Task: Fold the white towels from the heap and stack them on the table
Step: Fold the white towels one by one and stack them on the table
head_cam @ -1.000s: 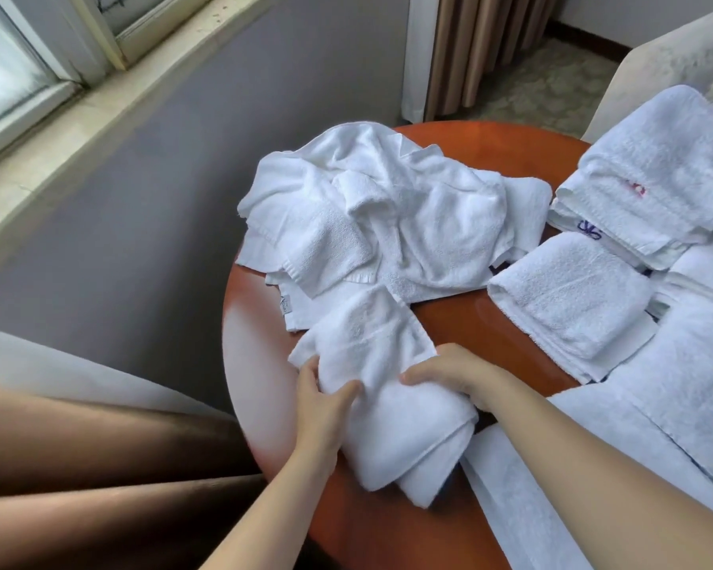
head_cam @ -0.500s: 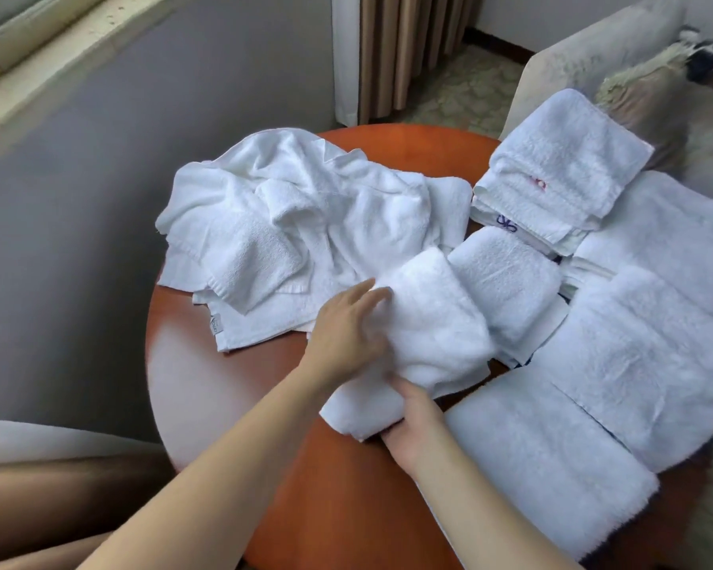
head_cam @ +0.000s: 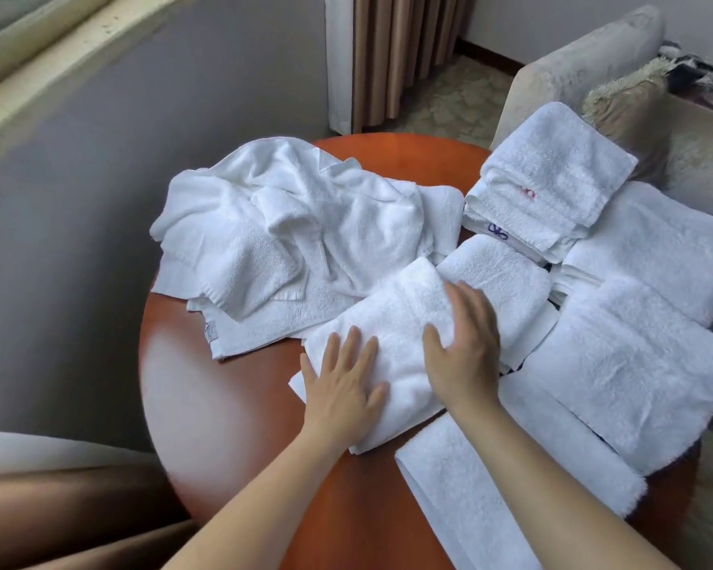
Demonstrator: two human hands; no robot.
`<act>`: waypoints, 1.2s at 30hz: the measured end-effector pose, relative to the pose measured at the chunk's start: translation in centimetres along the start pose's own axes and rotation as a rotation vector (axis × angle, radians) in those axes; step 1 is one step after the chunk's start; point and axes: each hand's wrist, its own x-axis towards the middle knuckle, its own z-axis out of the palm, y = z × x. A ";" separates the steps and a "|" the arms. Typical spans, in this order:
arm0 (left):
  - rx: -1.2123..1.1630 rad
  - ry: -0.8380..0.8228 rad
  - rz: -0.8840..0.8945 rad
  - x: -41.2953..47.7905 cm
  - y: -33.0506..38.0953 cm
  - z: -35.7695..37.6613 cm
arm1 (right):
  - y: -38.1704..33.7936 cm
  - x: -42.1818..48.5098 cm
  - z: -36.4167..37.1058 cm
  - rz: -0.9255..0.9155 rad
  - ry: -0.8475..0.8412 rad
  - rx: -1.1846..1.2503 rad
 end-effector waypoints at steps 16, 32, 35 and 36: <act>-0.093 0.074 0.001 0.0 1.2 -1.3 | 1.2 4.5 1.4 -0.202 -0.689 -0.650; -0.515 0.311 -0.443 6.5 -1.0 -3.4 | 0.4 15.7 8.6 0.547 -0.747 0.132; -0.543 0.349 -0.503 6.7 -0.5 -3.8 | 0.1 15.5 8.2 0.712 -0.569 0.431; -0.565 0.375 -0.536 6.7 -0.2 -4.2 | -0.2 15.5 8.0 0.737 -0.523 0.498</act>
